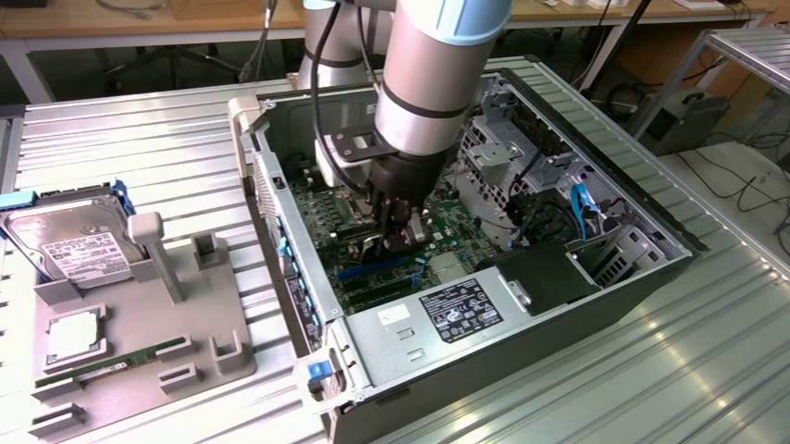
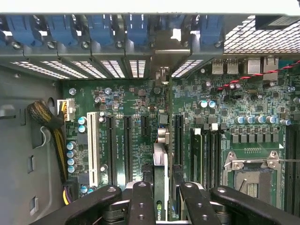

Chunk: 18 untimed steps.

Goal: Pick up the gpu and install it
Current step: 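Insert the gpu into the slot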

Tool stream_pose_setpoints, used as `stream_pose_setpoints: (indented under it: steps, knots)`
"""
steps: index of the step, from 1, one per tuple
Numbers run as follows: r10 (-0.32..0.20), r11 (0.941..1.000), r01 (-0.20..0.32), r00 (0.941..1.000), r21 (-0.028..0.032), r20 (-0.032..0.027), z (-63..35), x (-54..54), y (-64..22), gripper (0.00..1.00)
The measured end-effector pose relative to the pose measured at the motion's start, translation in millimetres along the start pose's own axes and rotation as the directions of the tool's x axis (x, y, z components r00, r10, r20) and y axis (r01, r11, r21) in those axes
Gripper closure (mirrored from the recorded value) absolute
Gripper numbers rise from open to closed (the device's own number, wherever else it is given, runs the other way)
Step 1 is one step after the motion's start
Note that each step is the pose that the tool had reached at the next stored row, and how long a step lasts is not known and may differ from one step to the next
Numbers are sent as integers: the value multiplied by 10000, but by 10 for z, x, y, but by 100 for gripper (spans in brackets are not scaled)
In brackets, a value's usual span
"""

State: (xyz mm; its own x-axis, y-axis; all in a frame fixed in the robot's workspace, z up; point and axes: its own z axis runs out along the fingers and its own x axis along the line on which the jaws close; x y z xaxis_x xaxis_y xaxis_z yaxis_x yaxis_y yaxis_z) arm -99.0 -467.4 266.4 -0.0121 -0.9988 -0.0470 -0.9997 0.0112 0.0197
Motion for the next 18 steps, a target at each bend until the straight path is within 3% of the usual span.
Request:
stream_pose_setpoints:
  steps: [14,18]
  knots:
    - [-1,10000,1,10000,-1,-9,41,2,4,74]
    - [0,10000,0,10000,1,-56,43,2,4,74]
